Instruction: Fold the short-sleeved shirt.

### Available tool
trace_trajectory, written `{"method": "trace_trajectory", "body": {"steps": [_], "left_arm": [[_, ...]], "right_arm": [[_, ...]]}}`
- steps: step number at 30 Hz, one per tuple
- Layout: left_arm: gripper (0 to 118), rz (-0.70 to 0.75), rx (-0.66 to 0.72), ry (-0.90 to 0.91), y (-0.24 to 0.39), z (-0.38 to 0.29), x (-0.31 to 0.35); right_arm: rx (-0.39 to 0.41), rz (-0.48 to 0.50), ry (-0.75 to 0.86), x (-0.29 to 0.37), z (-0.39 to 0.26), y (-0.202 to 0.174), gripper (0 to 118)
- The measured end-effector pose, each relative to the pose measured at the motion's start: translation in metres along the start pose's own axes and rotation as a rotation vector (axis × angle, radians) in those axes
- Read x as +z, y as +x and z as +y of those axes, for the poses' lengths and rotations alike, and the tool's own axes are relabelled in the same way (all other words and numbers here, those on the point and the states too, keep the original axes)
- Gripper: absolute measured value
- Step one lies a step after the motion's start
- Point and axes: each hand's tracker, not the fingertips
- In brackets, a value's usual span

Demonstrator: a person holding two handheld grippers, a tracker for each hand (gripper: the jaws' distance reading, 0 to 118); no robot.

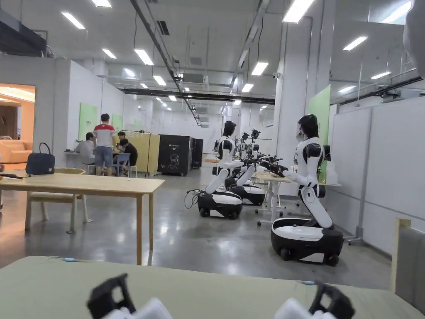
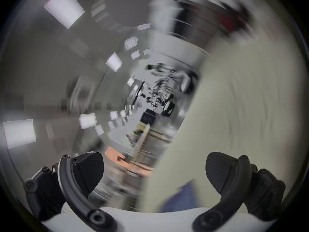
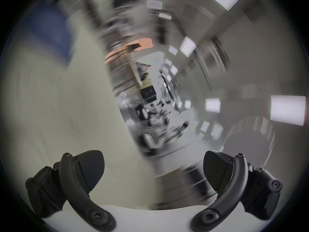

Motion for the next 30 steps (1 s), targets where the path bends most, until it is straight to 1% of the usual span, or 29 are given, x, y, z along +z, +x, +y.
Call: {"method": "trace_trajectory", "body": {"steps": [2, 3, 4, 5, 7, 8, 9, 10, 12, 15, 18, 22, 24, 27, 30], "left_arm": [[118, 0.01, 0.422, 0.043, -0.028, -0.007, 0.006], [118, 0.008, 0.544, 0.042, -0.034, -0.013, 0.008], [118, 0.012, 0.618, 0.037, -0.037, -0.017, 0.01], [118, 0.018, 0.639, 0.036, -0.038, -0.022, 0.011], [118, 0.039, 0.638, 0.041, -0.032, -0.028, 0.012], [118, 0.035, 0.621, 0.03, -0.029, -0.029, 0.012], [118, 0.038, 0.63, 0.009, -0.027, -0.031, 0.011], [118, 0.034, 0.648, -0.005, -0.027, -0.033, 0.01], [118, 0.006, 0.687, -0.025, -0.023, -0.031, 0.006], [118, 0.019, 0.677, -0.049, -0.02, -0.031, 0.006], [118, 0.008, 0.66, -0.066, -0.018, -0.032, 0.003], [118, 0.002, 0.647, -0.067, -0.012, -0.03, 0.003], [118, -0.005, 0.641, -0.065, -0.009, -0.027, 0.003], [118, -0.004, 0.63, -0.061, -0.006, -0.024, 0.005], [118, -0.005, 0.625, -0.062, -0.006, -0.022, 0.005]], "right_arm": [[-0.447, 0.077, -0.053, 0.005, 0.001, 0.03, 118], [-0.553, 0.131, -0.051, 0.009, -0.003, 0.035, 118], [-0.619, 0.17, -0.032, 0.014, -0.007, 0.035, 118], [-0.632, 0.182, 0.001, 0.021, -0.012, 0.029, 118], [-0.656, 0.148, 0.028, 0.033, -0.017, 0.016, 118], [-0.698, 0.134, 0.022, 0.036, -0.019, 0.012, 118], [-0.746, 0.14, 0.01, 0.05, -0.011, 0.001, 118], [-0.768, 0.153, -0.01, 0.05, -0.01, -0.001, 118], [-0.776, 0.185, -0.046, 0.049, -0.007, -0.001, 118], [-0.768, 0.189, -0.028, 0.042, -0.006, -0.001, 118], [-0.773, 0.162, -0.035, 0.043, 0.001, -0.002, 118], [-0.807, 0.083, -0.19, 0.029, 0.005, -0.002, 118], [-0.83, 0.068, -0.239, 0.024, 0.004, -0.001, 118], [-0.846, 0.08, -0.211, 0.022, -0.002, -0.002, 118], [-0.839, 0.068, -0.22, 0.02, -0.003, -0.004, 118]]}}
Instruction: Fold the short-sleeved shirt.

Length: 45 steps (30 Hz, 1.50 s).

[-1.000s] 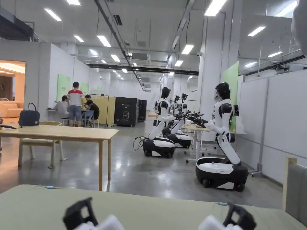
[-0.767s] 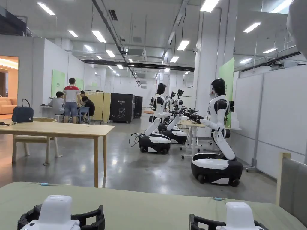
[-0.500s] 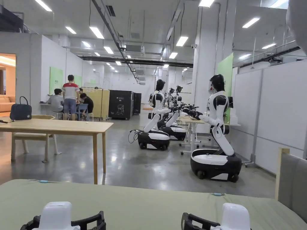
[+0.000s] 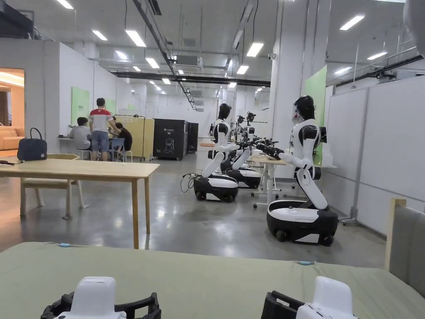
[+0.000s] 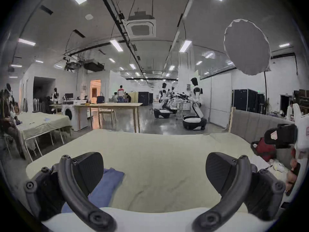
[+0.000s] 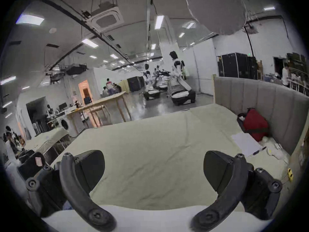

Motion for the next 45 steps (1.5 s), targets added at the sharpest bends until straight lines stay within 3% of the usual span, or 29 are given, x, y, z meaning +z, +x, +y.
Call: {"method": "trace_trajectory", "body": {"steps": [6, 11, 13, 15, 17, 19, 20, 21, 22, 23, 24, 25, 28, 32, 34, 36, 38, 39, 43, 45], "left_arm": [[118, -0.005, 0.003, -0.005, 0.002, -0.005, -0.002], [118, 0.02, -0.009, 0.01, 0.005, -0.006, 0.0], [118, 0.017, -0.006, 0.017, 0.004, -0.005, 0.001], [118, 0.023, -0.019, 0.026, 0.006, -0.005, 0.001], [118, 0.038, -0.037, 0.035, 0.008, -0.006, 0.0], [118, 0.044, -0.042, 0.033, 0.008, -0.007, -0.001], [118, 0.048, -0.043, 0.031, 0.008, -0.007, -0.001], [117, 0.02, -0.041, 0.02, 0.007, -0.008, -0.001], [110, -0.043, -0.033, 0.011, 0.005, -0.009, 0.001], [86, -0.08, -0.023, 0.021, 0.004, -0.009, 0.003], [24, -0.045, -0.025, 0.021, 0.005, -0.009, 0.002], [0, 0.006, -0.034, 0.017, 0.006, -0.01, 0.0], [0, -0.037, -0.006, 0.009, -0.004, -0.01, -0.001], [0, 0.02, -0.018, 0.031, -0.016, -0.015, 0.01], [0, 0.058, 0.003, 0.021, -0.035, -0.017, 0.017], [0, 0.133, 0.016, 0.01, -0.061, -0.021, 0.027], [0, 0.194, 0.03, 0.0, -0.088, -0.03, 0.038], [0, 0.232, 0.035, -0.013, -0.103, -0.035, 0.043], [0, 0.323, 0.062, -0.155, -0.167, -0.055, 0.05], [0, 0.319, 0.09, -0.303, -0.2, -0.067, 0.04]], "right_arm": [[0.018, 0.004, 0.029, -0.003, -0.005, 0.004, 118], [0.151, -0.108, 0.078, 0.003, -0.009, -0.003, 118], [0.165, -0.05, 0.075, 0.004, -0.013, 0.001, 118], [0.122, 0.017, 0.086, 0.003, -0.018, 0.01, 117], [0.129, -0.012, 0.087, 0.003, -0.021, 0.009, 117], [0.193, -0.083, 0.091, 0.002, -0.025, 0.007, 110], [0.219, -0.088, 0.09, 0.002, -0.028, 0.006, 101], [0.224, -0.076, 0.094, 0.004, -0.03, 0.006, 71], [0.212, -0.063, 0.097, 0.006, -0.031, 0.009, 29], [0.202, -0.069, 0.099, 0.002, -0.031, 0.01, 2], [0.207, -0.083, 0.13, 0.003, -0.033, 0.01, 2], [0.223, -0.091, 0.152, 0.005, -0.035, 0.01, 2], [0.231, -0.073, 0.153, 0.007, -0.032, 0.011, 2], [0.274, -0.082, 0.199, 0.006, -0.033, -0.001, 3], [0.31, -0.052, 0.192, -0.002, -0.036, -0.016, 11], [0.423, -0.005, 0.203, -0.011, -0.047, -0.039, 25], [0.468, 0.027, 0.192, -0.019, -0.057, -0.065, 25], [0.447, 0.047, 0.179, -0.026, -0.062, -0.077, 25], [0.413, 0.248, 0.119, -0.043, -0.082, -0.122, 25], [0.391, 0.397, 0.104, -0.048, -0.093, -0.137, 25]]}}
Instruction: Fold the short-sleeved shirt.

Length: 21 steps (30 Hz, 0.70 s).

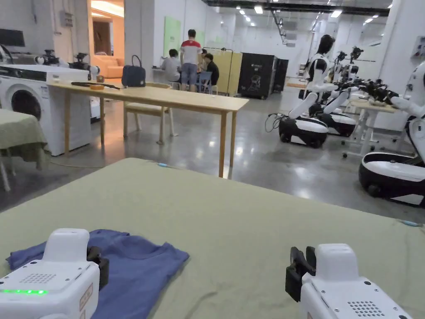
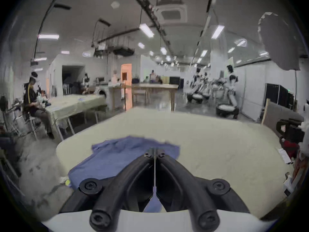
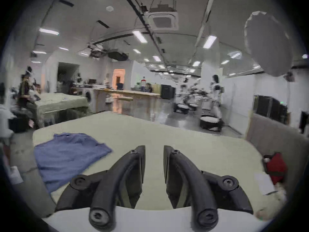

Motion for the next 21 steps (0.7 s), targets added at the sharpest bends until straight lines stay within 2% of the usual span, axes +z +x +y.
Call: {"method": "trace_trajectory", "body": {"steps": [2, 5, 6, 7, 8, 9, 10, 11, 13, 17, 19, 21], "left_arm": [[0, -0.008, -0.009, -0.105, -0.02, -0.004, -0.025], [0, -0.055, 0.033, -0.158, -0.034, -0.011, -0.068], [4, -0.055, 0.028, -0.167, -0.035, -0.012, -0.08], [16, -0.047, -0.001, -0.188, -0.033, -0.014, -0.099], [41, -0.053, -0.036, -0.221, -0.031, -0.017, -0.123], [97, -0.062, -0.062, -0.27, -0.028, -0.02, -0.147], [118, -0.064, -0.075, -0.312, -0.026, -0.024, -0.167], [116, -0.104, -0.082, -0.255, -0.023, -0.029, -0.18], [117, -0.06, -0.087, -0.345, -0.016, -0.038, -0.218], [117, -0.142, 0.004, -0.441, -0.011, -0.061, -0.302], [112, -0.159, 0.007, -0.464, -0.004, -0.08, -0.327], [110, -0.102, -0.074, -0.562, 0.017, -0.087, -0.319]], "right_arm": [[-0.02, 0.036, -0.017, -0.011, -0.003, -0.014, 25], [0.035, 0.032, -0.056, -0.032, -0.01, -0.032, 25], [0.04, 0.035, -0.062, -0.036, -0.013, -0.035, 25], [0.046, 0.049, -0.072, -0.041, -0.016, -0.037, 25], [0.052, 0.054, -0.088, -0.046, -0.018, -0.039, 25], [0.06, 0.057, -0.104, -0.051, -0.021, -0.041, 25], [0.065, 0.057, -0.113, -0.053, -0.024, -0.042, 25], [0.073, 0.055, -0.12, -0.056, -0.027, -0.043, 25], [0.091, 0.042, -0.14, -0.063, -0.034, -0.045, 25], [0.113, 0.025, -0.195, -0.074, -0.048, -0.044, 25], [0.109, 0.021, -0.214, -0.077, -0.051, -0.042, 25], [0.08, 0.02, -0.223, -0.078, -0.053, -0.038, 25]]}}
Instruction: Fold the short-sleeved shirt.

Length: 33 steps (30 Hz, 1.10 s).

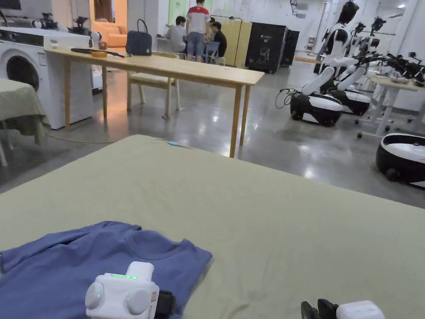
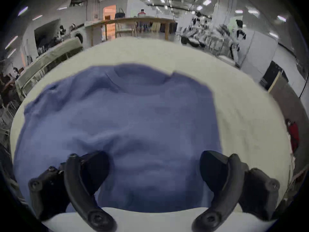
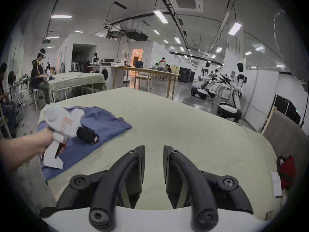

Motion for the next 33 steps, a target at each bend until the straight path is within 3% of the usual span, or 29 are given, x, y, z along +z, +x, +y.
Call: {"method": "trace_trajectory", "body": {"steps": [1, 2, 4, 5, 6, 8, 11, 16, 22, 27, 30, 33], "left_arm": [[107, 0.035, -0.045, 0.021, 0.002, -0.002, 0.0], [90, 0.0, -0.011, 0.06, -0.001, 0.002, 0.014], [24, 0.019, -0.01, 0.147, 0.003, 0.0, 0.051], [9, 0.036, -0.022, 0.145, 0.001, -0.003, 0.057], [9, 0.078, -0.03, 0.135, -0.001, -0.006, 0.059], [9, -0.012, 0.047, 0.087, -0.01, 0.003, 0.058], [8, -0.012, 0.021, 0.136, 0.008, 0.016, 0.088], [8, -0.171, -0.035, 0.252, 0.08, 0.042, 0.143], [8, -0.464, -0.15, 0.337, 0.229, 0.063, 0.19], [8, -0.655, -0.272, 0.333, 0.364, 0.039, 0.21], [8, -0.693, -0.319, 0.253, 0.424, 0.022, 0.189], [8, -0.602, -0.421, 0.17, 0.487, -0.03, 0.164]], "right_arm": [[-0.017, 0.0, -0.002, 0.001, 0.0, 0.002, 25], [-0.032, 0.002, -0.01, 0.003, 0.0, 0.005, 25], [-0.068, 0.013, -0.014, 0.008, -0.001, 0.013, 25], [-0.089, 0.008, -0.008, 0.011, -0.001, 0.017, 25], [-0.104, 0.001, -0.003, 0.014, -0.002, 0.02, 25], [-0.135, -0.027, 0.007, 0.023, -0.004, 0.031, 25], [-0.17, -0.057, 0.015, 0.041, -0.008, 0.051, 25], [-0.239, -0.161, 0.05, 0.088, -0.017, 0.099, 25], [-0.313, -0.317, 0.086, 0.161, -0.041, 0.167, 25], [-0.348, -0.425, 0.081, 0.212, -0.064, 0.213, 25], [-0.345, -0.474, 0.07, 0.23, -0.079, 0.235, 25], [-0.358, -0.512, 0.065, 0.243, -0.093, 0.254, 25]]}}
